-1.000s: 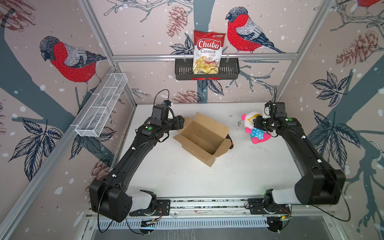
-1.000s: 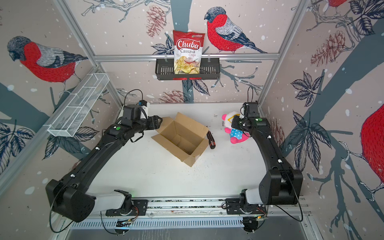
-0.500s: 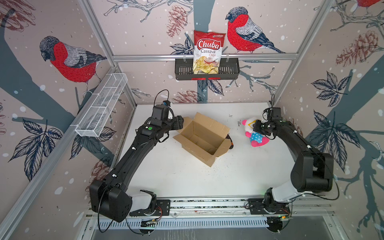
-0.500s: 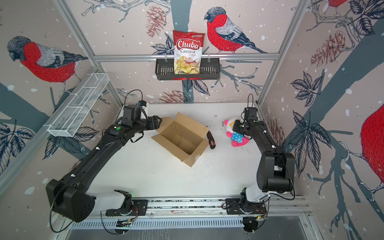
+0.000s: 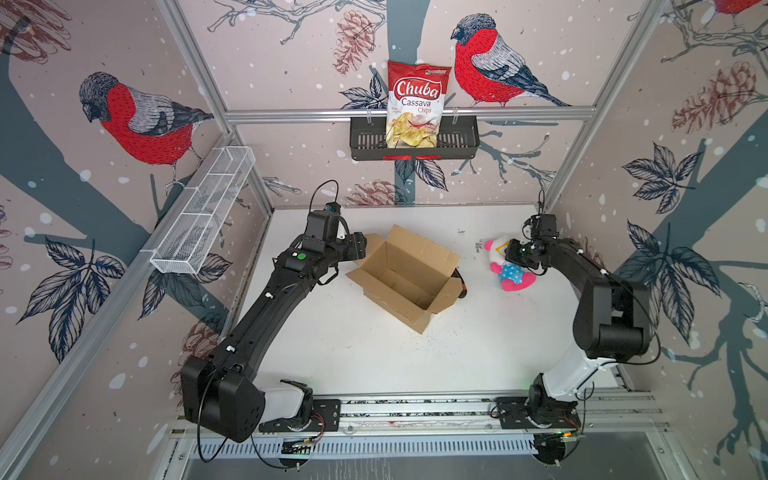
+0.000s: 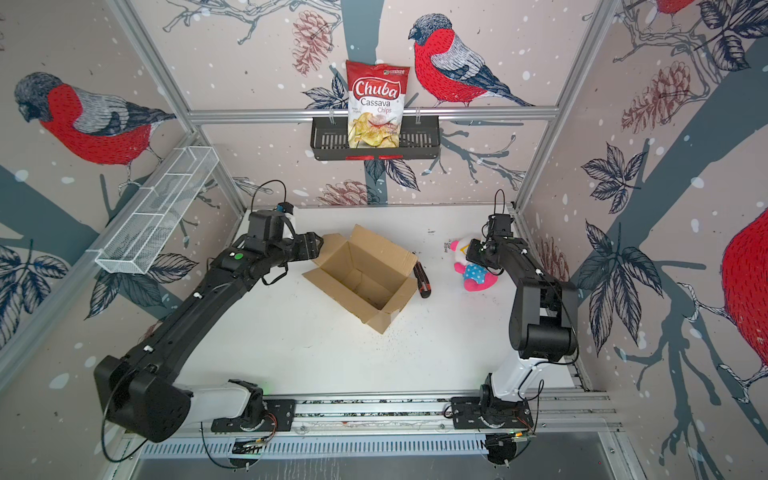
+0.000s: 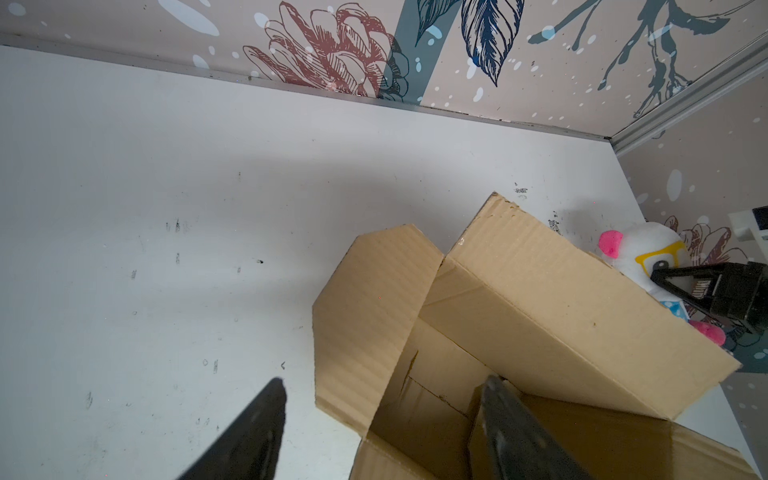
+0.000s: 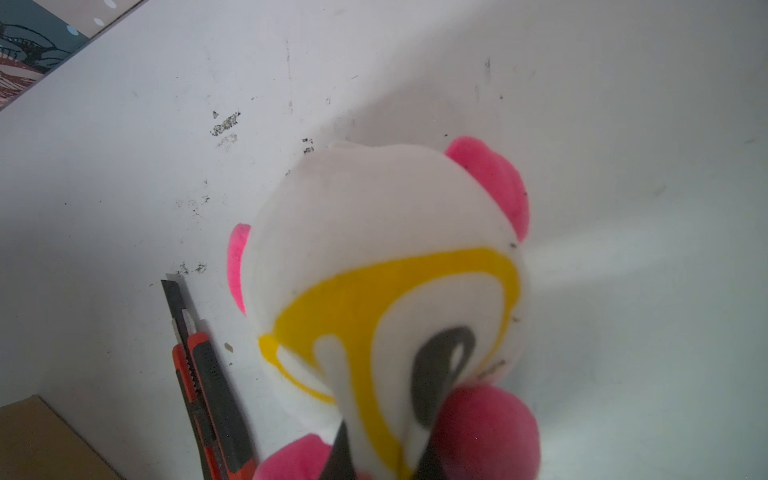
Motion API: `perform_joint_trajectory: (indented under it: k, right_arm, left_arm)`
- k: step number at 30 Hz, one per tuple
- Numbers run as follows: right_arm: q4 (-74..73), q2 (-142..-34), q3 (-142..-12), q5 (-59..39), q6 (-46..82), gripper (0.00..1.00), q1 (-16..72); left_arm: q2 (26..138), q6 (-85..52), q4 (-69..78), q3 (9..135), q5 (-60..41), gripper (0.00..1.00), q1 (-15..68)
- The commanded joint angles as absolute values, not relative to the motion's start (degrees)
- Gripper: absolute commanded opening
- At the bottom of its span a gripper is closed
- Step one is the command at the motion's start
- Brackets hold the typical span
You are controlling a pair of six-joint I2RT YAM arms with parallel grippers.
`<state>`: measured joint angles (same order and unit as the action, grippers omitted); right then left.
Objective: Unpack the express box
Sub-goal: 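Lower the plush toy onto the table beside the box with the right gripper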
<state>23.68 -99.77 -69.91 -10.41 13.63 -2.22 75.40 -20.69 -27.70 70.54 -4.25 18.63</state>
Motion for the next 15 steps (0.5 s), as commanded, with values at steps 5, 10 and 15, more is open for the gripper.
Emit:
perform_joint_trajectory:
  k: [5,10,15]
  right_arm:
    - [22.0,-101.7,-71.0,-11.0,13.4,0.04,-2.2]
    - [21.9,-102.4,-71.1,-11.1,13.4,0.04,-2.0]
    - [22.1,-102.8,-70.9,-10.9,13.4,0.05,-2.0]
  left_arm:
    - [75.3,-20.6,-28.3,70.5,-3.4,0.74,18.5]
    - [75.4,-20.6,-28.1,70.4,-3.6,0.74,18.5]
    - [75.5,-20.5,-28.1,70.2,-3.7,0.74,18.5]
